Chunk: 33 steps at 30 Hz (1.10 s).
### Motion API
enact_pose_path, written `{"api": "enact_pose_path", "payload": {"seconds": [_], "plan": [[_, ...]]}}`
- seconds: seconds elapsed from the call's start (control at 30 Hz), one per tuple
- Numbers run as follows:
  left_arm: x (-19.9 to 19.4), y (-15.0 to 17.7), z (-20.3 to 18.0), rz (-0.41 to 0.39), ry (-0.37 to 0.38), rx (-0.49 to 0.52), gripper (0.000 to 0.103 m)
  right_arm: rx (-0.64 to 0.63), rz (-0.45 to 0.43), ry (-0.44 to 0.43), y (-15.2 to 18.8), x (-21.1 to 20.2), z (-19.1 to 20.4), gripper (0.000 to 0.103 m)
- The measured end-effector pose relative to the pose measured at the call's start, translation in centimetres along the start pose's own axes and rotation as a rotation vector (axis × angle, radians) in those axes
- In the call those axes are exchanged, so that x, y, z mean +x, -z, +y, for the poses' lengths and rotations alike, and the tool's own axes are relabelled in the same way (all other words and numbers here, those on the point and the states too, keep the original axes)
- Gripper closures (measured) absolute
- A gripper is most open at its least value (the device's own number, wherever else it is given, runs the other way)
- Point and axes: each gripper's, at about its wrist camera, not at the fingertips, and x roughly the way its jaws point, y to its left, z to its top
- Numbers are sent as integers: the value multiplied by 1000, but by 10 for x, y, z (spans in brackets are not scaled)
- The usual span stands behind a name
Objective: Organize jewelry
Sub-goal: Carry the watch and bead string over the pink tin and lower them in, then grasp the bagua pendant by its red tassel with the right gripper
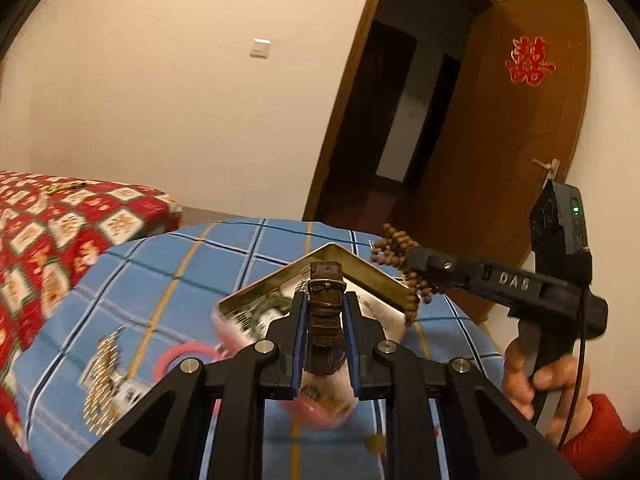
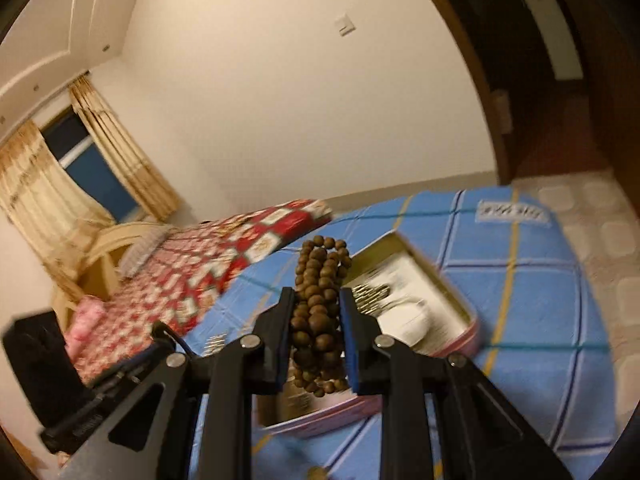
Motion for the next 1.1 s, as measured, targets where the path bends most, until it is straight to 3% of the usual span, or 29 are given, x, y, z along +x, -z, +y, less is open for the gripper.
{"api": "enact_pose_path", "payload": {"seconds": [0.3,0.4,0.43,0.47,0.5,0.53,0.57,0.6,0.9,1.1], "plan": [[81,-4,-12,134,-60,63,86,-92,49,113,-7,56,-11,77],[97,-3,-8,161,-101,74,85,-94,59,113,-4,64,-16,74],[100,-3,-7,163,-105,72,85,-87,52,107,-4,64,-18,65],[103,-4,-6,171,-105,65,77,-78,45,98,-3,62,-20,57],[106,-4,-4,183,-104,52,69,-61,25,89,-3,58,-23,41],[107,-5,-2,187,-106,39,48,-51,4,82,-3,53,-25,37],[106,-6,0,175,-110,23,34,-44,-18,79,-3,49,-27,37],[104,-7,0,158,-107,16,31,-36,-38,78,-4,44,-30,37],[59,-11,11,93,-134,2,28,25,-43,96,3,20,-47,37],[8,23,38,97,-188,-52,28,-19,31,79,36,-14,-28,40]]}}
